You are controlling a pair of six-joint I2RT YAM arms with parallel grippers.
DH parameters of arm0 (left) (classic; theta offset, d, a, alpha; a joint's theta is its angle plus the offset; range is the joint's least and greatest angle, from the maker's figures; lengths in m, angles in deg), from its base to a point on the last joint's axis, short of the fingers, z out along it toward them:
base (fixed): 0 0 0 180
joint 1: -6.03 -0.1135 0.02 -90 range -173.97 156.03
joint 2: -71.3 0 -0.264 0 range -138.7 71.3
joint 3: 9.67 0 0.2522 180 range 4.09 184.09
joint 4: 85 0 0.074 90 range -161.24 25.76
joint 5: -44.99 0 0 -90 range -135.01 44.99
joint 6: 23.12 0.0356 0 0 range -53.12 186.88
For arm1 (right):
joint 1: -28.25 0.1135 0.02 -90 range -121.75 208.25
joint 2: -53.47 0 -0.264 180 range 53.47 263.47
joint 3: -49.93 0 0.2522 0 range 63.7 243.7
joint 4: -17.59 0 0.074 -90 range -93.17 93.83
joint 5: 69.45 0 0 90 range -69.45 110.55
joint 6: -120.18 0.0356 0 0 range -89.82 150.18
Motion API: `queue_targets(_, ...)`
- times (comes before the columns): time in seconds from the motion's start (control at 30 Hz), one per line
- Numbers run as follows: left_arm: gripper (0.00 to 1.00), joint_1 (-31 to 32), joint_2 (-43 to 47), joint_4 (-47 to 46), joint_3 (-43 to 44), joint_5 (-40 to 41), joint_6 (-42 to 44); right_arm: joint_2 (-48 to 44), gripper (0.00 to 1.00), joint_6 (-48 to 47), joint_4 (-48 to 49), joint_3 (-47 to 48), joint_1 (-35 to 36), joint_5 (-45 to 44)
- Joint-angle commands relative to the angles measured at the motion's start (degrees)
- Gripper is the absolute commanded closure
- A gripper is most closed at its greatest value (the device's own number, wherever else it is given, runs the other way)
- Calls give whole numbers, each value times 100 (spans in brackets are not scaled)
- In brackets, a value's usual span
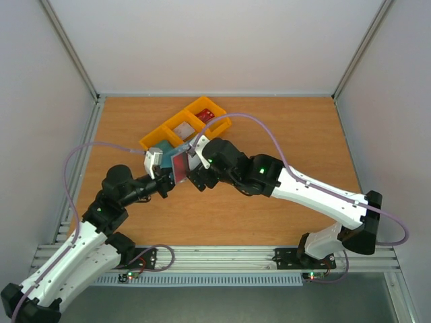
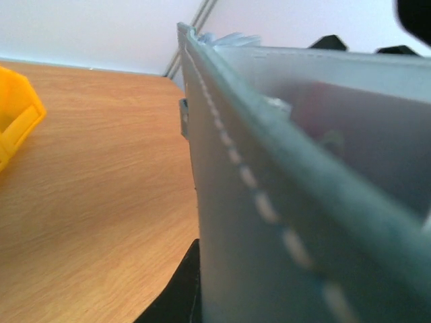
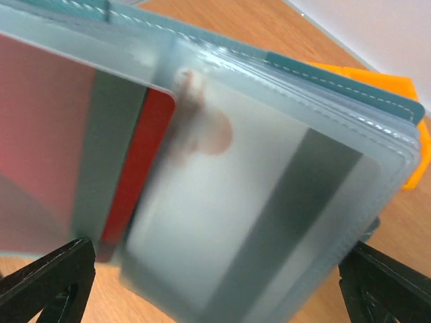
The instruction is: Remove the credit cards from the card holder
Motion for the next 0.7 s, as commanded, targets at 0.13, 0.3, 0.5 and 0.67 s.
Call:
queue_targets(0.13,100,-2,165,-1845,-48,-2047,293,-741,2,-1079,-699,134,-279,1282)
queue_targets(0.3,100,6,111,-1887,144,-2669,383,-1180,2,-1219,-678,-97,-693,1924)
queue_targets(0.5,100,6,33,-1789,317,-3042,703,-1315,2,-1366,-702,-78,-1061,2853)
queue_targets(0.67,100,11,30,-1753,374,-3194,863,-1307,1,-1487,-730,-118,-1313,3137)
